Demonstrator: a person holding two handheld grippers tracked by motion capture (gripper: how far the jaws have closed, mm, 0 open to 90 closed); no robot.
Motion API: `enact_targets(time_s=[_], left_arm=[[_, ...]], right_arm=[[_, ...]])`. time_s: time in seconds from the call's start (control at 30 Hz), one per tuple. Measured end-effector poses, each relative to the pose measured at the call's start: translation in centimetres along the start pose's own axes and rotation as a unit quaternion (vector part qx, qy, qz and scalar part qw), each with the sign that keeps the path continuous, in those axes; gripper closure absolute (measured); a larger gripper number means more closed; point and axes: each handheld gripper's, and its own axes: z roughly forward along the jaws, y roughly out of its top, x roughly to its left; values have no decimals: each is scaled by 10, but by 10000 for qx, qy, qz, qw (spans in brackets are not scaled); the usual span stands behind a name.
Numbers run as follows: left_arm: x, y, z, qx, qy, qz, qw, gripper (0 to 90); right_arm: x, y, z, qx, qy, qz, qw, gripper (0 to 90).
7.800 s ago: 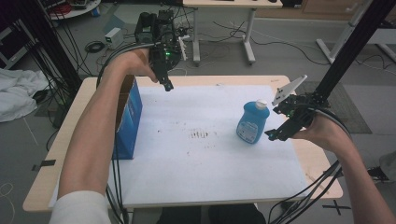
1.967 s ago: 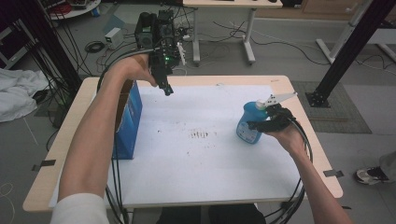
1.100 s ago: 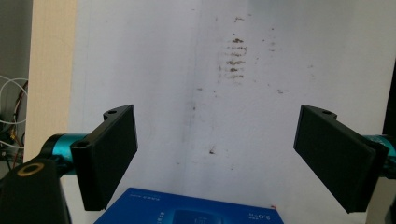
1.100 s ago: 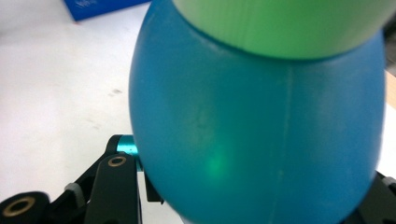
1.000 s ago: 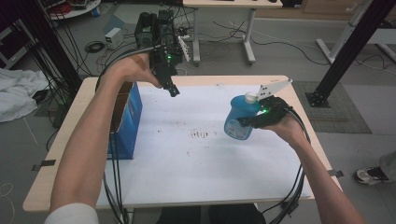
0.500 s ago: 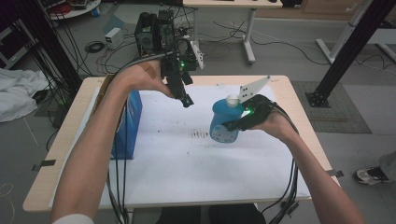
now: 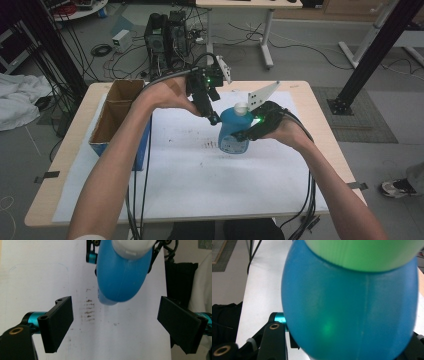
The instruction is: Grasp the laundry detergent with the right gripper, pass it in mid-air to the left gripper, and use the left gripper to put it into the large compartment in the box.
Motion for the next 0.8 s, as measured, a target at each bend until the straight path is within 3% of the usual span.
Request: enact_targets(time_s=[0.03, 0.07, 0.13, 0.17, 0.2, 0.4, 0.47, 0.5, 0.57, 0.6, 0.8], left_arm=[[0, 0, 2, -16, -32, -25, 10000, 135], [-1, 1, 6, -37, -66, -21, 10000, 135], [-2, 2, 8, -61, -40, -13, 10000, 135], [-3, 2, 10, -76, -35, 8, 10000, 134], [-6, 4, 13, -50, -60, -6, 10000, 135], [-11, 8, 21, 102, -56, -20, 9999, 135], [-10, 10, 26, 59, 19, -26, 10000, 135], [-11, 10, 27, 56, 20, -71, 10000, 135], [-11, 11, 31, 77, 17, -47, 10000, 135], [-11, 11, 32, 81, 10, -43, 10000, 135], [-11, 15, 37, 89, 20, 65, 9999, 136]], right_arm=[[3, 0, 3, 3, 127, 160, 9998, 450], [1, 1, 5, -14, 180, 49, 9998, 450], [2, 1, 5, 26, 203, 103, 9997, 450], [-2, 2, 8, -93, 169, -84, 9998, 450], [0, 2, 9, -71, 331, 44, 9994, 449], [-2, 5, 12, -36, 300, -88, 9995, 450], [-5, 7, 14, -203, 241, -349, 9989, 449], [-3, 7, 13, -169, 315, -220, 9991, 449], [-4, 8, 15, -253, 274, -331, 9988, 449], [-1, 8, 14, -172, 312, -96, 9993, 449], [-1, 8, 16, -180, 428, -172, 9988, 448]])
